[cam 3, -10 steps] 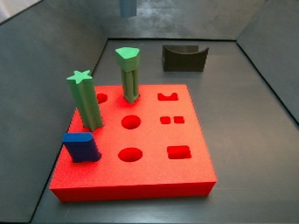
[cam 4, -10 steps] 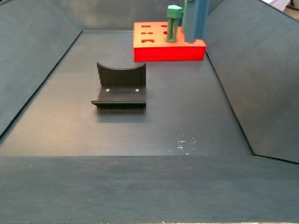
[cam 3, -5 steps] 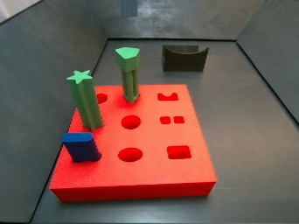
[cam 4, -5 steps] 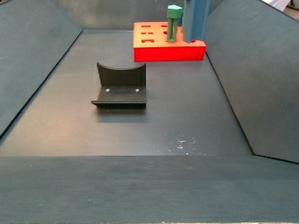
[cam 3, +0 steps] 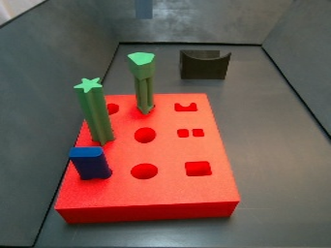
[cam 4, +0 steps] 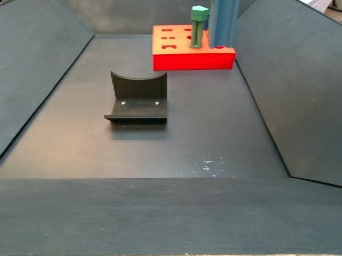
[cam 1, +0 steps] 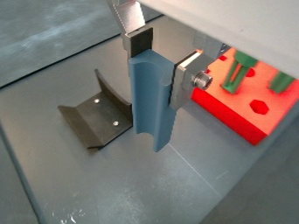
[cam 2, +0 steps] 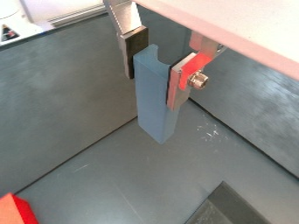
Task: Pick up the arch object. Move up. Rotate the arch object. Move to above the board. Insert the arch object.
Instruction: Rotate the arch object.
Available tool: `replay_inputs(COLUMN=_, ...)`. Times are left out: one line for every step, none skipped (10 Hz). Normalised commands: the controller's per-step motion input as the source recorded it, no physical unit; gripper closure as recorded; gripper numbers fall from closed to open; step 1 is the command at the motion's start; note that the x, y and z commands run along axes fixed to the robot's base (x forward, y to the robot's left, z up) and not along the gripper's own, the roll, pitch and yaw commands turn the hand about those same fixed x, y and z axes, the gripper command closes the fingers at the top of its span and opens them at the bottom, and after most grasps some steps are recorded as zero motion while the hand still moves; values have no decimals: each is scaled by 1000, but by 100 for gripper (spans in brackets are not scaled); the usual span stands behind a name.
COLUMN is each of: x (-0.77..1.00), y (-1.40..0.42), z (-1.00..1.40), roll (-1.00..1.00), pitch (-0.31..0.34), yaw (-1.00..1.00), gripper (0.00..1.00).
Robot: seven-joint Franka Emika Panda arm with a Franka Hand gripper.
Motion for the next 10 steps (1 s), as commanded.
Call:
replay_inputs(x=-2, y=10, z=-2, roll=-103, pitch=-58, yaw=-312, gripper=100)
replay_inputs(x=0, y=0, z=-1000, roll=-102, pitch=-58, yaw=-163, gripper=100)
replay_inputs(x=3, y=0, z=-1000, roll=-101, pitch=-65, yaw=-131, gripper=100)
replay_inputs(x=8, y=2, z=-1000, roll=-92, pitch=-56, yaw=-90, gripper=100)
replay_inputs(x=9, y=3, z=-1000, roll=-85, pitch=-45, yaw=-79, gripper=100)
replay_inputs(x=12, y=8, z=-1000, roll=-60, pitch=-35, yaw=-62, gripper=100)
replay_inputs(x=14, y=11, z=-1000, roll=-49, pitch=-34, yaw=-59, gripper=100)
replay_inputs(x=16, y=17, z=-1000, roll=-30, pitch=-31, yaw=-54, gripper=100)
replay_inputs(x=17, y=20, z=-1000, roll=-17, pitch=-33, yaw=-49, gripper=100)
replay_inputs(x=19, y=25, z=-1000, roll=0, pitch=-33, yaw=-43, gripper=100)
